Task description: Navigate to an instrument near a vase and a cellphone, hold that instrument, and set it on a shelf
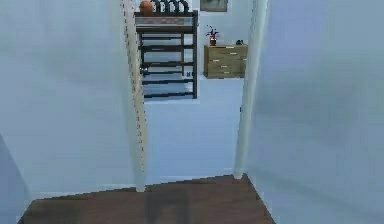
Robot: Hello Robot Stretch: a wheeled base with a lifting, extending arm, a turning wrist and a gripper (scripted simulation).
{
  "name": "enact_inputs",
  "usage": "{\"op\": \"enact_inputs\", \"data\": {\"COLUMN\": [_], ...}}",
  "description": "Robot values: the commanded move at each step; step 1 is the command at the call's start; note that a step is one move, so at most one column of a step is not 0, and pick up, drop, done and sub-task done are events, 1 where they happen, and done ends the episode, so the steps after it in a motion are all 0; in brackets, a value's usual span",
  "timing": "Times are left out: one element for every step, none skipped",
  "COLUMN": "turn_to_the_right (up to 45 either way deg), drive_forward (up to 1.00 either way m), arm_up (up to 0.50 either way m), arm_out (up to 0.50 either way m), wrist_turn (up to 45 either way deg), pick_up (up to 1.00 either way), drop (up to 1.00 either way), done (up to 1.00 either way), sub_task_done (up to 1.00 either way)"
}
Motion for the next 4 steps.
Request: {"op": "enact_inputs", "data": {"turn_to_the_right": [0.0,-9.0,0.0,0.0], "drive_forward": [1.0,0.0,0.25,1.0], "arm_up": [0.0,0.0,0.0,0.0], "arm_out": [0.0,0.0,0.0,0.0], "wrist_turn": [0.0,0.0,0.0,0.0], "pick_up": [0.0,0.0,0.0,0.0], "drop": [0.0,0.0,0.0,0.0], "done": [0.0,0.0,0.0,0.0], "sub_task_done": [0.0,0.0,0.0,0.0]}}
